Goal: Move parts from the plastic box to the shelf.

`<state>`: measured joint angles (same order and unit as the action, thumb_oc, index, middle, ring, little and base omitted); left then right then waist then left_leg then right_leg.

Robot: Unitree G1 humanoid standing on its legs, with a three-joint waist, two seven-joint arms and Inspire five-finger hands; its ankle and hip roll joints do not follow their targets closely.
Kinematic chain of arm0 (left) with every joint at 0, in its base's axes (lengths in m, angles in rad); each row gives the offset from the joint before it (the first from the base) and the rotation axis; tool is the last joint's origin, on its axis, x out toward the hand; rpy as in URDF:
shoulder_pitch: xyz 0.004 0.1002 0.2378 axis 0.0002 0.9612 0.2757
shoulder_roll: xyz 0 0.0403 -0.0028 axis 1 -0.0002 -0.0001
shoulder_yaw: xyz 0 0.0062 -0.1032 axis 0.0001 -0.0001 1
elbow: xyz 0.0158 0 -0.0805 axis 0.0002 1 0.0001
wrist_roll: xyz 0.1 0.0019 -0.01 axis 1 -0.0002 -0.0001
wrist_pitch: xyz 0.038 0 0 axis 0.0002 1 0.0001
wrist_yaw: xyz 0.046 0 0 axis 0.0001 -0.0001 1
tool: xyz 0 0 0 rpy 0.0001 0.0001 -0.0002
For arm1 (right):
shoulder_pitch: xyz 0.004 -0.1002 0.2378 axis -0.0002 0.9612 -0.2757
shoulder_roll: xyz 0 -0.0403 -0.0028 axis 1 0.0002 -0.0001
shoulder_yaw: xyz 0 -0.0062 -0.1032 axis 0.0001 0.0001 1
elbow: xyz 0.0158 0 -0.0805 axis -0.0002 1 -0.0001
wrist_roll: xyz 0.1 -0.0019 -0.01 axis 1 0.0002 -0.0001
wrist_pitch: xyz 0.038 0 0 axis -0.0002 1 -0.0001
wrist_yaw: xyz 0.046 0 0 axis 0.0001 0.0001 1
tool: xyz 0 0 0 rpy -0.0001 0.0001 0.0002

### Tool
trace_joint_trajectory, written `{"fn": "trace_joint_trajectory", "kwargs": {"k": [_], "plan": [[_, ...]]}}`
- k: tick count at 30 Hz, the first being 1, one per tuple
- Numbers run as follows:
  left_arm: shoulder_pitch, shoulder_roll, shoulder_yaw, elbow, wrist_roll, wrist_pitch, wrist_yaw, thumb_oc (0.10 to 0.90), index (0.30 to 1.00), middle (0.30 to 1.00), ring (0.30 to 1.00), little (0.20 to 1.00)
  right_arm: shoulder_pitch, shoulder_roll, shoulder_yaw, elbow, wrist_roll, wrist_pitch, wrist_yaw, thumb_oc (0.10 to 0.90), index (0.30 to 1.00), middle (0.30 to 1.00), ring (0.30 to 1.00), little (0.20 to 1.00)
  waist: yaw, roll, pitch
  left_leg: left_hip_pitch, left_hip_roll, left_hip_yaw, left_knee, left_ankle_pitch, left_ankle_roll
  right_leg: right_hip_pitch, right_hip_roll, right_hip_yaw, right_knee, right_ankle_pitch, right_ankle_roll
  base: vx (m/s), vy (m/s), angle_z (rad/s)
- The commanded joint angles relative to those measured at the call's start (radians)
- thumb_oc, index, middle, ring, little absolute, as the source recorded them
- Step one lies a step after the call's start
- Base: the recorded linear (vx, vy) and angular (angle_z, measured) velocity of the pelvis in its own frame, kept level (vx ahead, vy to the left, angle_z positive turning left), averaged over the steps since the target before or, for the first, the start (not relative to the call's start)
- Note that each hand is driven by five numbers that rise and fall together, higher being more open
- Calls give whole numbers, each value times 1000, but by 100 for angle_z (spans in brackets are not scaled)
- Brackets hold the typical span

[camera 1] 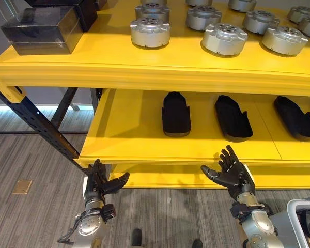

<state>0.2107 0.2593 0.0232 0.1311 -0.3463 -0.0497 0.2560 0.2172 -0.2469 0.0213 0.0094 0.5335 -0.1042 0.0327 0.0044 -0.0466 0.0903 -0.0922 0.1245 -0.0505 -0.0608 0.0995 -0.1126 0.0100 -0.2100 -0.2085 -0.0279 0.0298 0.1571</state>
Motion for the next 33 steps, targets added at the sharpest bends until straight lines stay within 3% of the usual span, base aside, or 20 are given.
{"fn": "trace_joint_trajectory", "kwargs": {"k": [1, 16, 22, 28, 33], "plan": [[-69, 85, 13, -78, 36, -121, -1, 900, 1000, 1000, 1000, 1000, -91, -29, -38, -66, 17, -121, -1, 900, 1000, 1000, 1000, 1000, 11, -4, -42, -27, 108, -12, 78, -86, -33, 4, -108, -25, 82, -5, 84, 0, 0, 0], [-73, 93, -1, -84, 31, -121, -15, 900, 1000, 1000, 1000, 1000, -92, -35, -45, -47, 3, -125, -23, 900, 1000, 1000, 1000, 1000, 15, -2, -30, -50, 114, -24, 104, -90, -34, 4, -102, -26, 78, -14, 77, 6, -2, 2], [-77, 108, -6, -114, 9, -129, -33, 900, 1000, 1000, 1000, 1000, -81, -30, -74, -28, 12, -124, -28, 900, 1000, 1000, 1000, 1000, 14, -26, 11, -118, 87, -31, 231, -148, -19, -21, -121, -5, 82, 23, 88, -50, 38, -2], [-109, 120, -29, -111, 9, -137, -39, 900, 1000, 1000, 1000, 1000, -45, -6, -131, -39, 24, -135, -40, 900, 1000, 1000, 1000, 1000, -20, -42, 39, -208, 17, -17, 388, -243, 24, -71, -196, 35, 121, 118, 103, -54, 199, -15], [-153, 123, -46, -89, 16, -149, -23, 900, 1000, 1000, 1000, 1000, -40, 26, -116, -18, 39, -135, -47, 900, 1000, 1000, 1000, 1000, -53, -40, 47, -211, -37, 45, 358, -243, 72, -155, -252, 57, 102, 330, 100, -117, 271, -11]]}}
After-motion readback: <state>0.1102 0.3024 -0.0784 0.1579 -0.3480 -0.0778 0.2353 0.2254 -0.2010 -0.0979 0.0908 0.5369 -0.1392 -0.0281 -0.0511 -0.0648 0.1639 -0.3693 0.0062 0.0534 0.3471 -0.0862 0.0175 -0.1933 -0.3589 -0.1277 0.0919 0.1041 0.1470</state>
